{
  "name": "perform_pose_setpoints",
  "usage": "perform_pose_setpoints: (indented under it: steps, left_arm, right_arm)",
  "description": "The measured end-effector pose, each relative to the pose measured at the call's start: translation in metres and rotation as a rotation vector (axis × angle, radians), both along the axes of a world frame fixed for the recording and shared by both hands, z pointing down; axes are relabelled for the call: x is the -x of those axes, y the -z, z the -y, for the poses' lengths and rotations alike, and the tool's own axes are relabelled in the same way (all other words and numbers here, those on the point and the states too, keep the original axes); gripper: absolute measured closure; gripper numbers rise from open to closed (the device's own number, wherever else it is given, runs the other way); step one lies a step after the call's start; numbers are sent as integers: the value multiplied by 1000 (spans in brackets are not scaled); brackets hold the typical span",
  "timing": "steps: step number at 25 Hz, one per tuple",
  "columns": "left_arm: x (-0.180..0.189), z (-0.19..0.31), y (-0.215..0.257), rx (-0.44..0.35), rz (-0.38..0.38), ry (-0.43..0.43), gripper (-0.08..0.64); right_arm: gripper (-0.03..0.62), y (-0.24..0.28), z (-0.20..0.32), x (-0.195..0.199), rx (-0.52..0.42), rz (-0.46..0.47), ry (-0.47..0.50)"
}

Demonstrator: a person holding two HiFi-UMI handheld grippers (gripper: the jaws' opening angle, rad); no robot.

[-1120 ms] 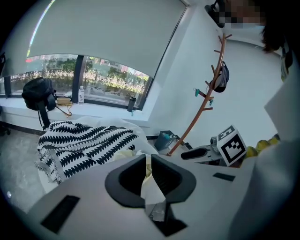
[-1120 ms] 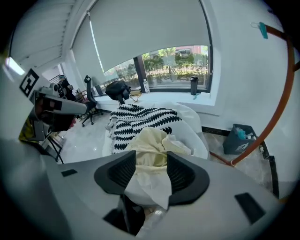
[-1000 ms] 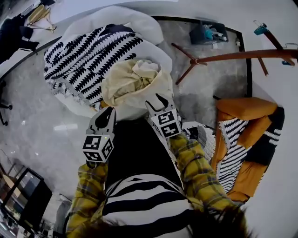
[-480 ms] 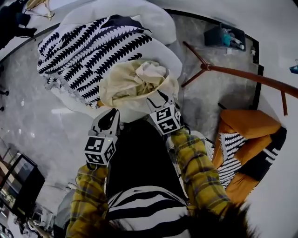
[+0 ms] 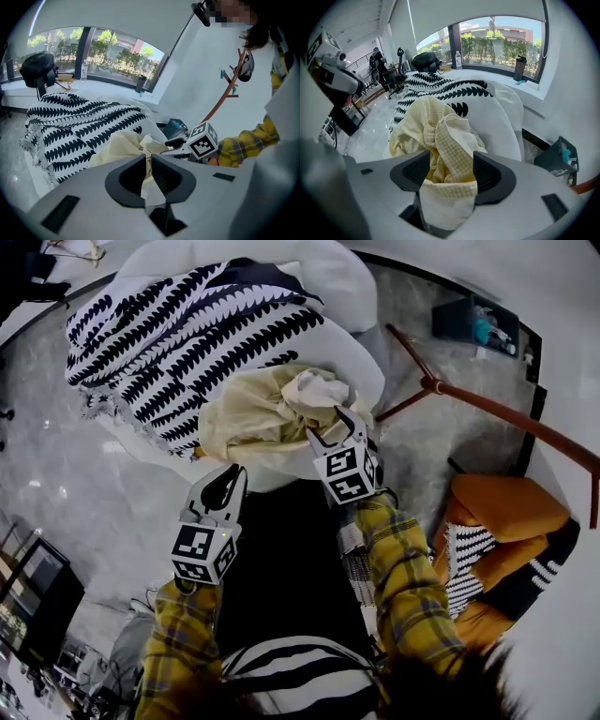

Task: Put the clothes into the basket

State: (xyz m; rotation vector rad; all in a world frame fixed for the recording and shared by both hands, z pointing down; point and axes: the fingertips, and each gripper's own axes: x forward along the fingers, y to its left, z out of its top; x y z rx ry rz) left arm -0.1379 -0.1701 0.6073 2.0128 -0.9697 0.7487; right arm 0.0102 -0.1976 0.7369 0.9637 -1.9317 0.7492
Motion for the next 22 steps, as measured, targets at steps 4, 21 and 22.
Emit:
perform_pose_setpoints:
  steps: [4,21,22]
  left_arm:
    - [6,-12,-6,23,-1,6,514]
    - [4,-13,-26,57,-17,23,514]
    - [4,-13,-27,63,-13,25,514]
  right_arm:
    - [307,-1,8,5,-15,11,2]
    - [299,-32,-24,31,137,70,262]
    - [293,-34,-28,31,145,67,281]
